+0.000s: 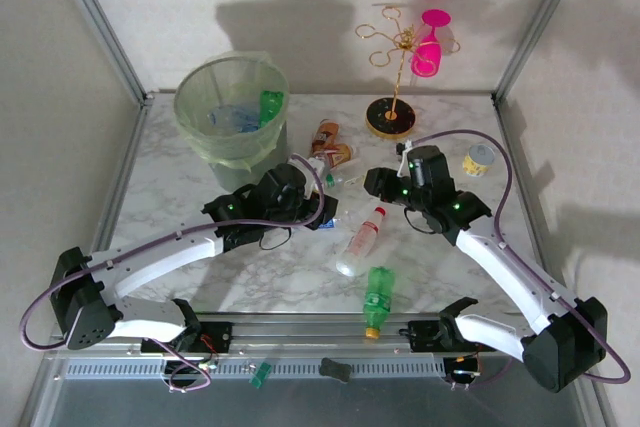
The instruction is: Put the plastic bottles in the bin
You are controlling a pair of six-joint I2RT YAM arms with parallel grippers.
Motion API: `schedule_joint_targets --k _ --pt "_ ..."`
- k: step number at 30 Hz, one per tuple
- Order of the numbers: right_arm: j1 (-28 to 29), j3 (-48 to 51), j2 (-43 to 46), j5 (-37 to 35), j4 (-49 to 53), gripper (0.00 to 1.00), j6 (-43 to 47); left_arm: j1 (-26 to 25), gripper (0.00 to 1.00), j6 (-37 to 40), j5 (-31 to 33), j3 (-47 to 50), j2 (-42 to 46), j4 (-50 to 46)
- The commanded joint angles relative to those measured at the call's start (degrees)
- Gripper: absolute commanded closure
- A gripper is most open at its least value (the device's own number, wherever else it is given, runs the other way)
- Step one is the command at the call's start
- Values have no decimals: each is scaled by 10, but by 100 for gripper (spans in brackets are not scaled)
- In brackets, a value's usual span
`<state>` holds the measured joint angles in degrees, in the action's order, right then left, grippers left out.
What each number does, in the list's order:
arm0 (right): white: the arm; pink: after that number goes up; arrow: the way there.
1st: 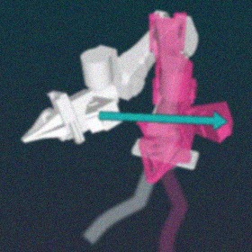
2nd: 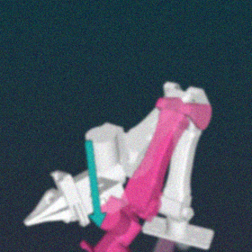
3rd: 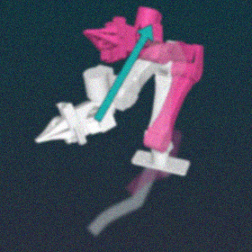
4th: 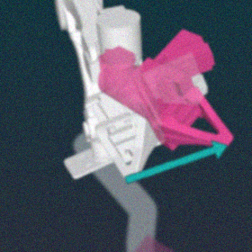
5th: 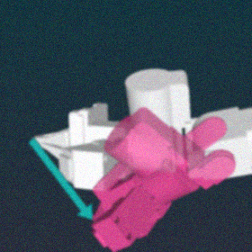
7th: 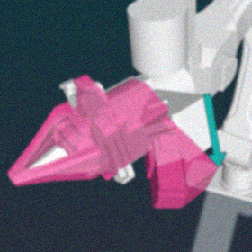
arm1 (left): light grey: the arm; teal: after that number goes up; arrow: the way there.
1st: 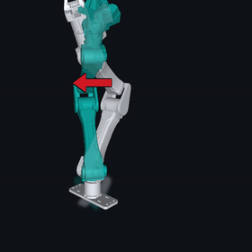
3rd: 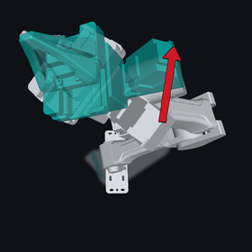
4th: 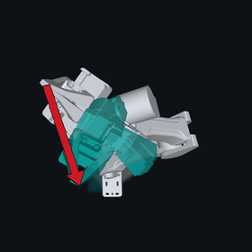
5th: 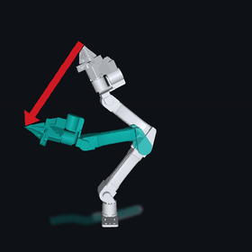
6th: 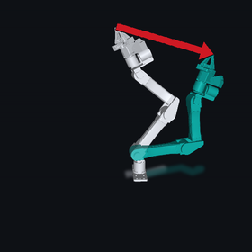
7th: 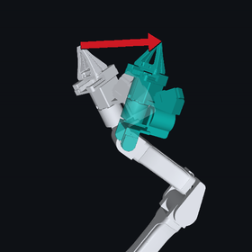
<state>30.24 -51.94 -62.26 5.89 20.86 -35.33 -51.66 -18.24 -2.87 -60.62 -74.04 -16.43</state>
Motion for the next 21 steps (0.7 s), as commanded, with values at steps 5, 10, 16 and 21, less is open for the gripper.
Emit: schedule_joint_targets --k 5,10,16,21 --pt "22 17 1 -15 65 43 -56 13 50 -17 31 6 21 -4" --pt "170 2 -51 -78 187 29 -53 39 49 -8 39 15 46 -23" --pt "296 41 -94 -67 220 9 -102 69 48 -2 37 19 71 -26" --pt "334 89 -149 -39 146 7 -119 79 48 -1 30 20 83 -20"
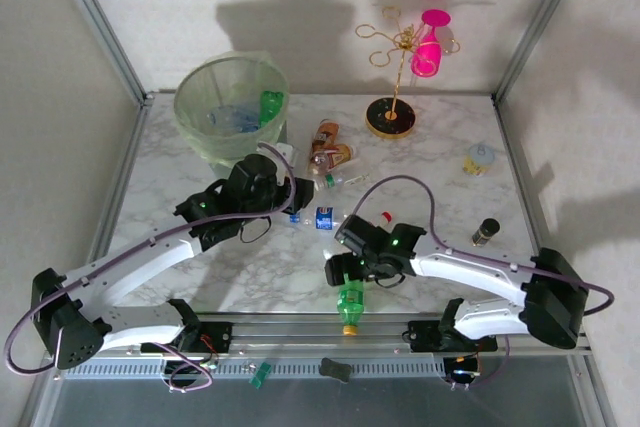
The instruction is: Put the plastic bottles in the bin
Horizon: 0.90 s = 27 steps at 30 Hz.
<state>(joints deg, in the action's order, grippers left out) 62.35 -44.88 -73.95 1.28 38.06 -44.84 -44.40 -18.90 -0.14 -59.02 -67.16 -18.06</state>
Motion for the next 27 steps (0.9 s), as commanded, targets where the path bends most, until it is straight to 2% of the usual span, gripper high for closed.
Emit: schedule_joint_targets --k 1,4,6,9,10,16,19,23,27 --pt "12 22 -47 0 -36 9 -27 8 48 5 1 5 13 -5" --pt "13 30 -90 -9 -73 19 -33 8 48 3 -12 4 14 -7" --pt "13 26 -105 -22 -78 29 -39 8 48 3 -16 3 22 -14" --pt "10 9 -89 -61 -61 44 -44 8 48 9 -8 3 40 -23" --pt "7 2 -80 -71 -51 46 -44 8 48 10 -6 4 45 -26" --pt "-38 -40 11 -80 -22 51 -18 8 47 17 -13 -2 57 -31" --pt "-71 -73 54 -75 -21 51 2 8 45 19 -36 -3 62 -17" --pt "-122 -124 101 -58 -45 51 24 8 34 -3 -105 12 63 31" --pt "-166 -161 132 -42 -97 52 32 7 29 -29 -187 22 54 73"
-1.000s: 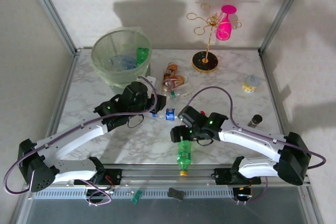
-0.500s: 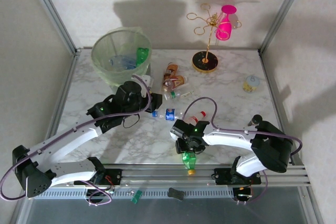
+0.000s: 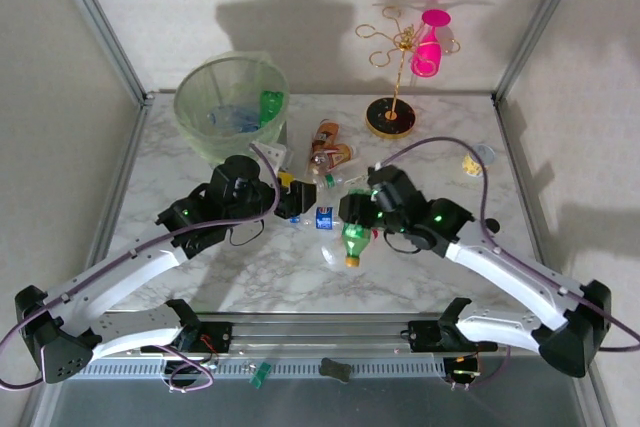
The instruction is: Put the plastic bottles in the bin
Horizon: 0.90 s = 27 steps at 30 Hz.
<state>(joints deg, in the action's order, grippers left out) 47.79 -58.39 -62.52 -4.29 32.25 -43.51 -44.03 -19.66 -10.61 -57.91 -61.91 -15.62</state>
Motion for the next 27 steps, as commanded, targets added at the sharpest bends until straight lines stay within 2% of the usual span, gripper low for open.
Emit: schedule_joint_targets --k 1,6,9,18,22,27 --pt "-28 -28 24 23 -56 52 18 3 28 -26 -96 14 -1 57" --pt "-60 -37 44 83 -154 52 4 -9 25 -44 -191 19 -8 91" --pt "-68 -42 44 111 -194 52 -3 -17 23 -41 -227 22 -8 101" --pt "-70 -11 36 242 -307 52 -42 -20 18 -42 -223 -1 -31 107" --pt "-69 9 38 275 -329 52 -51 -21 18 -54 -244 -11 -45 130" --pt "-68 30 51 282 -346 52 -55 -24 22 -68 -286 -11 -53 169"
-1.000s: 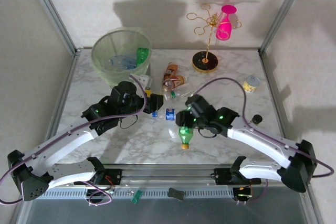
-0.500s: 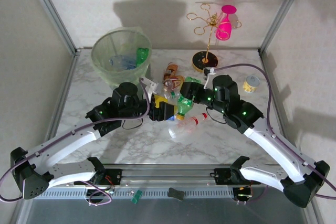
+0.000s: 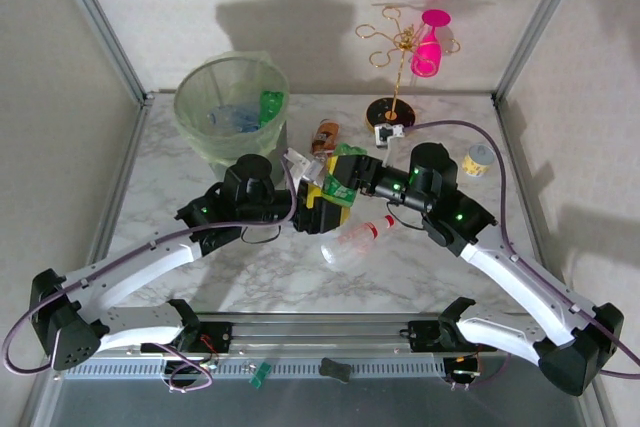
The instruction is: Put the plastic bottles in the bin
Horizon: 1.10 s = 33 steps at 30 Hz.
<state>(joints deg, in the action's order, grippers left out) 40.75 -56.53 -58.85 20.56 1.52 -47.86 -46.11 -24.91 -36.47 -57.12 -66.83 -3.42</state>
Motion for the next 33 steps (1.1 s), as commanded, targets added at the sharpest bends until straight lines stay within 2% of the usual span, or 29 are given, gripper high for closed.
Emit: schedule_joint_targets --k 1,6,8,10,11,13,17,21,23,25,28,33 --pt "3 17 16 36 -43 52 -13 -3 23 -18 -28 -19 -5 50" --pt "17 35 15 46 -69 52 -16 -3 24 -25 -25 -18 -10 65" --pt "25 44 11 54 -85 52 -18 -3 28 -25 -16 -18 -12 65" --pt "34 48 9 57 -96 53 -18 -3 37 -25 -10 -18 -11 68" --pt "37 48 7 53 -96 53 -16 -3 46 -25 -12 -17 -11 72" --pt "40 51 7 43 -95 53 -18 -3 57 -26 -18 -17 -11 75" --pt "42 59 13 25 -98 51 -18 -3 64 -20 -16 -20 -7 70" --pt "42 49 20 -7 -73 31 -4 -3 65 -14 -7 -22 -3 59" --pt "41 31 30 -54 -29 12 11 -2 67 -4 23 -28 -1 37" --pt "42 7 43 -114 21 3 28 7 68 11 45 -38 -2 13" --pt "41 -14 76 -197 70 1 48 32 77 17 79 -47 -2 -19" --pt "41 -18 140 -241 86 1 105 81 89 38 151 -91 2 -88"
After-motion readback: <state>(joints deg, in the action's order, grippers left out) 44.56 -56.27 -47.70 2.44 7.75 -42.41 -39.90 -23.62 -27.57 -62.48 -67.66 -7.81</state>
